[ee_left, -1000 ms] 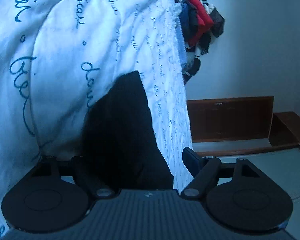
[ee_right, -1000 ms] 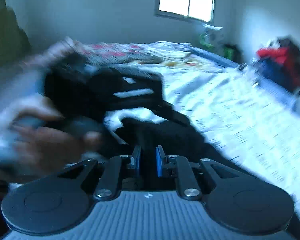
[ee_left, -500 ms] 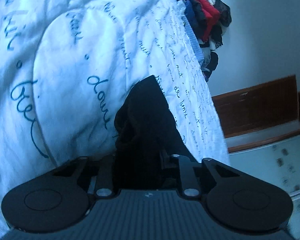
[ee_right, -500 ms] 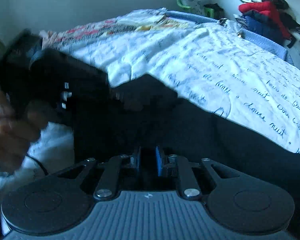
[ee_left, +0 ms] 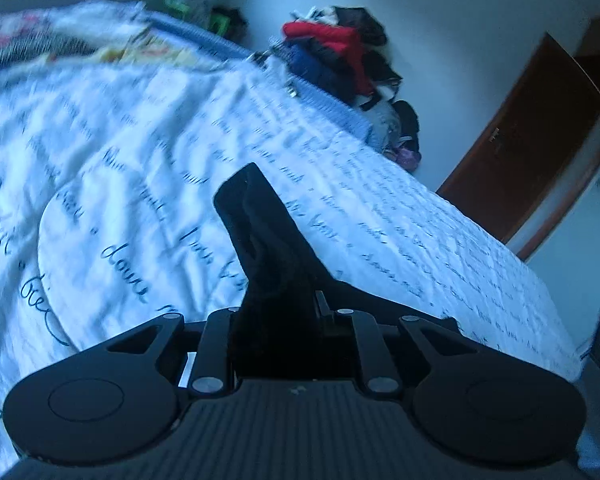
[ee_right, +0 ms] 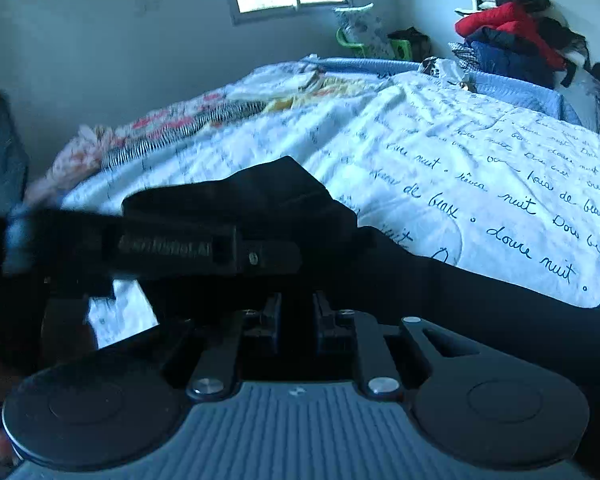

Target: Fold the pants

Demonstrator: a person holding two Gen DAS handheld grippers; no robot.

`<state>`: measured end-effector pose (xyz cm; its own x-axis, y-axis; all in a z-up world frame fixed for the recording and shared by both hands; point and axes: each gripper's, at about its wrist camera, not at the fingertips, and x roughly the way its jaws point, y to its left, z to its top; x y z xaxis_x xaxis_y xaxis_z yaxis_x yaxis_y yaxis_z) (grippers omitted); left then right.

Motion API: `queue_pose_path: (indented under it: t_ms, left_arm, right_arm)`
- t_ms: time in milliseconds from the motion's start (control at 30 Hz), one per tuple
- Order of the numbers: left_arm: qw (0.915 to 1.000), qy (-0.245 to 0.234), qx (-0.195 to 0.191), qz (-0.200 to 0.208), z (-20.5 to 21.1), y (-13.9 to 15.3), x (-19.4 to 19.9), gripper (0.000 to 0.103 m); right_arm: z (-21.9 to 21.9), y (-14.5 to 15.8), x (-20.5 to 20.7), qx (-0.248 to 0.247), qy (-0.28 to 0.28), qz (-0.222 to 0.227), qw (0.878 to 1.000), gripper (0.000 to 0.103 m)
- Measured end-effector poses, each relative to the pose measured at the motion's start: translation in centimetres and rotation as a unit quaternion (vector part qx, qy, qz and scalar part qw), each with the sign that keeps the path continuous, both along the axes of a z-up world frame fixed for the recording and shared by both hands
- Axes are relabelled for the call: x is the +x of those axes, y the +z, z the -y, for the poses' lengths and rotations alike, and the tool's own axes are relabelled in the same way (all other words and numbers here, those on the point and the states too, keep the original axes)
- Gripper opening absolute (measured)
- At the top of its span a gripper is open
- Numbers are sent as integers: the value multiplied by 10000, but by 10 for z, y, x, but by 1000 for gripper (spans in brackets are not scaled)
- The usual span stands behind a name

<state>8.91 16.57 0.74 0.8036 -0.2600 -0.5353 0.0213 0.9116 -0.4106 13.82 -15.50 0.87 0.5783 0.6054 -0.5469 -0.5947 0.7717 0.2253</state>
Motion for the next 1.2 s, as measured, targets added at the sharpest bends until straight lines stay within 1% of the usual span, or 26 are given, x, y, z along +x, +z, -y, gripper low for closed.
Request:
queue_pose_path:
  t_ms: [133,233,300,467,600,733,1033,1200]
  left_arm:
    - [9991,-49,323,281,23,12,-14,23]
    - [9979,-160,420,474,40,22,-22,23]
    - [9966,-256,478,617,52,30,-27,23]
    - [9929,-487,552,932,80,51,-42,23]
    - [9905,-692,583,1035,102,61,-48,23]
    - [9871,-859,698,1157,124,67,-54,24]
    - [9787,-1265,863,1368,171,73,-64,25]
    - [9714,-1567,974,1498,203,70,-69,27]
  right_arm:
    - [18,4,-1,565,-125,-99,9983,16]
    - [35,7,-9,928,-262,-69,9953,16]
    - [45,13,-16,1054,-365,18,9938,16]
    - [72,32,-37,1226,-624,306,9900,16]
    - [92,42,-51,1323,-865,387,9867,16]
    - [108,49,-62,1329,-1078,495,9840,16]
    - [147,51,-82,1515,-1495,614,9752,16]
    - [177,46,-92,1697,-1756,588,9679,16]
